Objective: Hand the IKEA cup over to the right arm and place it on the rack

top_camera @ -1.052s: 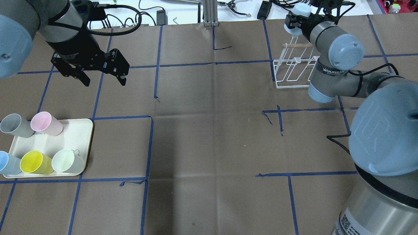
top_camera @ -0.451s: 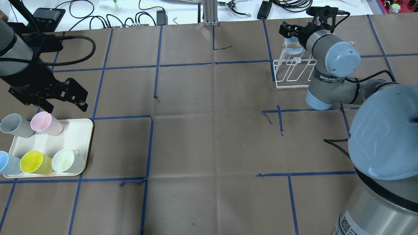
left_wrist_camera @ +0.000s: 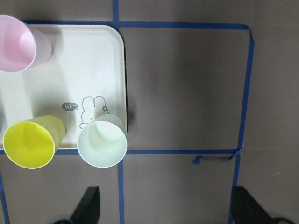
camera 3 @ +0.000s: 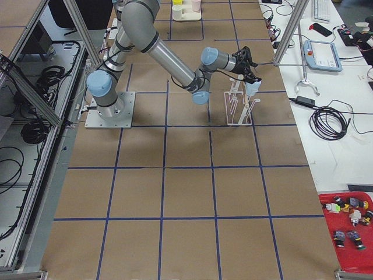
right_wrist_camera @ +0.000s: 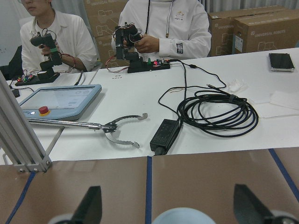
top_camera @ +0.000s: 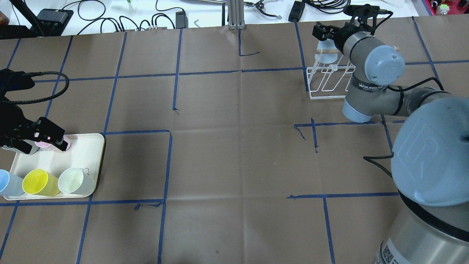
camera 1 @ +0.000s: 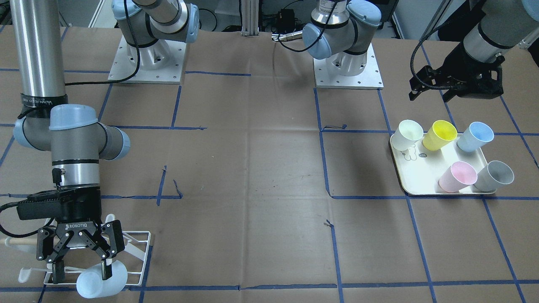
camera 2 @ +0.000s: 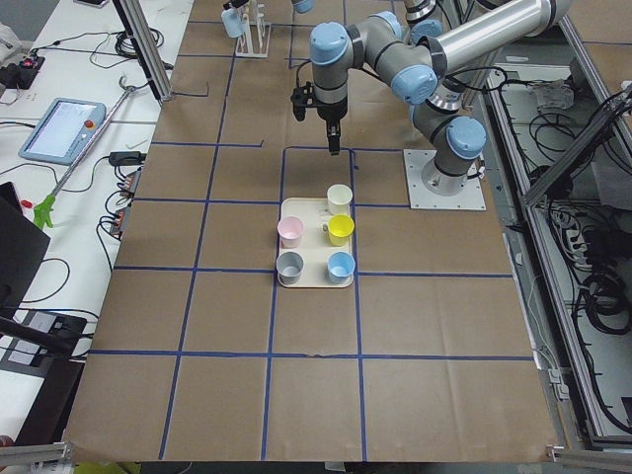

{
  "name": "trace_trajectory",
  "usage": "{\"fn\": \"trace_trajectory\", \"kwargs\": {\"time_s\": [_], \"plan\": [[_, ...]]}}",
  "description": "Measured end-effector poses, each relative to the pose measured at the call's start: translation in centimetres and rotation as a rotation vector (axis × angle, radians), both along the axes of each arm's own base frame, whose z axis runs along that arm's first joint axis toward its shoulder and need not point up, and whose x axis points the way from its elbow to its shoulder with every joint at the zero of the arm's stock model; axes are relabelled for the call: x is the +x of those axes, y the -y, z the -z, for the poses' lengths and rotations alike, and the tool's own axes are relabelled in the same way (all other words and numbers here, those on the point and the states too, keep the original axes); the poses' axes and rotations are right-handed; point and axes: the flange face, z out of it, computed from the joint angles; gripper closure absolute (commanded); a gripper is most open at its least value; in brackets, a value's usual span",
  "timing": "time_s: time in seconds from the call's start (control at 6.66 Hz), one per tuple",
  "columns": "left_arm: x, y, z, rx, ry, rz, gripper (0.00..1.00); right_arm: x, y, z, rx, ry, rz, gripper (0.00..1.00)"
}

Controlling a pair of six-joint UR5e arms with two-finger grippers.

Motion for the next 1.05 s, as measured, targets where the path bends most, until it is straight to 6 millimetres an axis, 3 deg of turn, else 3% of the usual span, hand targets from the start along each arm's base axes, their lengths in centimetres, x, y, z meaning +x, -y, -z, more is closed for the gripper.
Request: {"fn": "trace_trajectory", "kwargs": {"time_s": [0.15,0.3,0.6,1.05], "plan": [[0.5,-0.6,1.1,0.004,-0.005,0.001,0.02,0.6,-0.2,-1.6,-0.025,-0.002,-0.011,0.00],[0.6,-1.0,3.0,0.002,-0.004,0.001,0.02,1.9,-0.7,-4.4,-0.064,-0.004,-0.033,0.00],[0.7,-1.7,8.0,-0.024,0.045,0.004,0.02,4.6,-2.3,-10.2,-0.115,-0.001,-0.076,0.00],[-0.1,-3.5,13.7,-0.026,0.077,0.010,0.02,11.1,-4.4,-16.8,-0.174,0.118,-0.138,0.00]]}}
